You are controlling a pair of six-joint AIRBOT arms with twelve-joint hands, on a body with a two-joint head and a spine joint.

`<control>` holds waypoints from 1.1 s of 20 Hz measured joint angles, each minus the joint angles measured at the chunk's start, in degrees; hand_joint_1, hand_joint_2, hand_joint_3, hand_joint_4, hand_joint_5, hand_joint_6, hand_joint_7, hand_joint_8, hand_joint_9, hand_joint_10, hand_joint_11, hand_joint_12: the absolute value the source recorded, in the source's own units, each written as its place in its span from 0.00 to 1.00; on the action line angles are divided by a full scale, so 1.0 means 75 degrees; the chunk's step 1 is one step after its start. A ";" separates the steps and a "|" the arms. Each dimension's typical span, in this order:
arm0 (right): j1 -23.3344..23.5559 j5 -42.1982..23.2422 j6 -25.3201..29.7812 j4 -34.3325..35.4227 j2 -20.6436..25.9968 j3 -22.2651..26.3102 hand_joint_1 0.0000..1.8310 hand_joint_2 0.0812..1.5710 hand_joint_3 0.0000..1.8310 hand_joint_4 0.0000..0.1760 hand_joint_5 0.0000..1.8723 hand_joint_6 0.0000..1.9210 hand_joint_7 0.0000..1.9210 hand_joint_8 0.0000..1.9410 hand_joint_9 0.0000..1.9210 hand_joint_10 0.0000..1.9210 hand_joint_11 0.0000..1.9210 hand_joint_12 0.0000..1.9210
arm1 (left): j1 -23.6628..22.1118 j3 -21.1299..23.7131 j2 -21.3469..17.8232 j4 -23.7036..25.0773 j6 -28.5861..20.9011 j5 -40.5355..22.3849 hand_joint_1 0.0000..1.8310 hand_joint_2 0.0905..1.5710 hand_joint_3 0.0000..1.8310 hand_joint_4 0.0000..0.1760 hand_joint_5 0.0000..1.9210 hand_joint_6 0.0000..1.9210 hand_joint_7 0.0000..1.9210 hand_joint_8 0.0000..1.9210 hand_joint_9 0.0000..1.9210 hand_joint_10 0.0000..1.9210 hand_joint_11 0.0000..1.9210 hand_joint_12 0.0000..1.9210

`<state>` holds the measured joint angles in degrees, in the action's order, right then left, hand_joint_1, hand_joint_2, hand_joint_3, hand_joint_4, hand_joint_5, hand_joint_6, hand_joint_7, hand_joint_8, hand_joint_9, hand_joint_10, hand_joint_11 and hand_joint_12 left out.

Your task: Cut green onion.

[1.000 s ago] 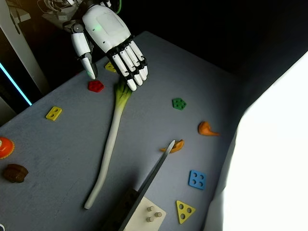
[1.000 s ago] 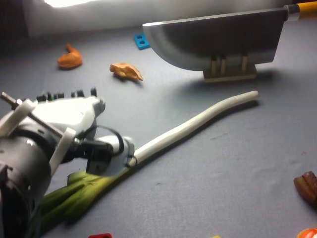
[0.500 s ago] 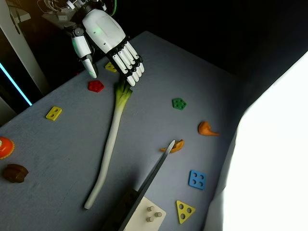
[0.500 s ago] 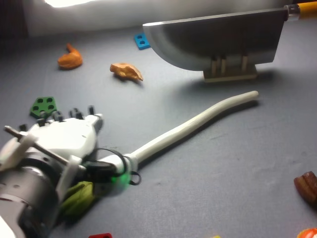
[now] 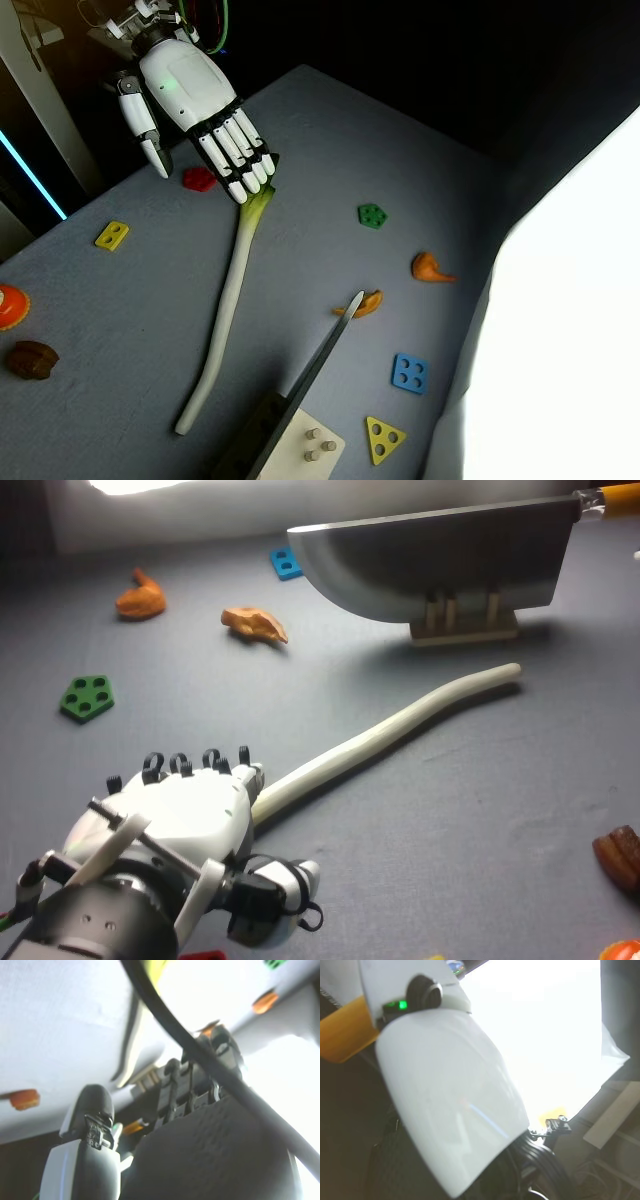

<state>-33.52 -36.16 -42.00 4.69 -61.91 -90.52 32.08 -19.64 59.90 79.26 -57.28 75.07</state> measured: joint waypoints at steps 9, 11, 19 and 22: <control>-0.0050 -0.0023 0.0367 -0.0189 -0.0883 -0.1154 0.60 0.61 0.00 0.22 0.00 0.00 0.00 0.00 0.00 0.00 0.00 0.00 | 0.0382 -0.0373 0.0064 0.0463 -0.0143 -0.0332 0.24 0.82 0.00 0.08 0.09 0.00 0.08 0.00 0.08 0.00 0.00 0.18; -0.0050 -0.0055 0.0632 -0.0408 -0.1049 -0.1402 0.61 0.59 0.00 0.18 0.00 0.00 0.00 0.00 0.00 0.00 0.00 0.00 | 0.0428 -0.0417 0.0108 0.0504 -0.0143 -0.0347 0.25 0.82 0.00 0.10 0.09 0.00 0.09 0.00 0.08 0.00 0.00 0.22; -0.0050 -0.0108 0.0685 -0.0516 -0.1597 -0.2063 0.62 0.58 0.00 0.14 0.00 0.00 0.00 0.00 0.00 0.00 0.00 0.00 | 0.0478 -0.0428 0.0137 0.0624 -0.0146 -0.0420 0.23 0.83 0.00 0.08 0.09 0.00 0.10 0.00 0.08 0.00 0.00 0.30; -0.0050 -0.0117 0.0688 -0.0597 -0.1687 -0.2142 0.61 0.58 0.00 0.20 0.00 0.00 0.00 0.00 0.00 0.00 0.00 0.00 | 0.0478 -0.0428 0.0137 0.0627 -0.0146 -0.0414 0.23 0.83 0.00 0.09 0.09 0.00 0.10 0.00 0.08 0.00 0.00 0.30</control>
<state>-33.89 -37.04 -36.84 0.21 -74.56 -106.59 35.66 -22.85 60.93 83.96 -58.37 71.96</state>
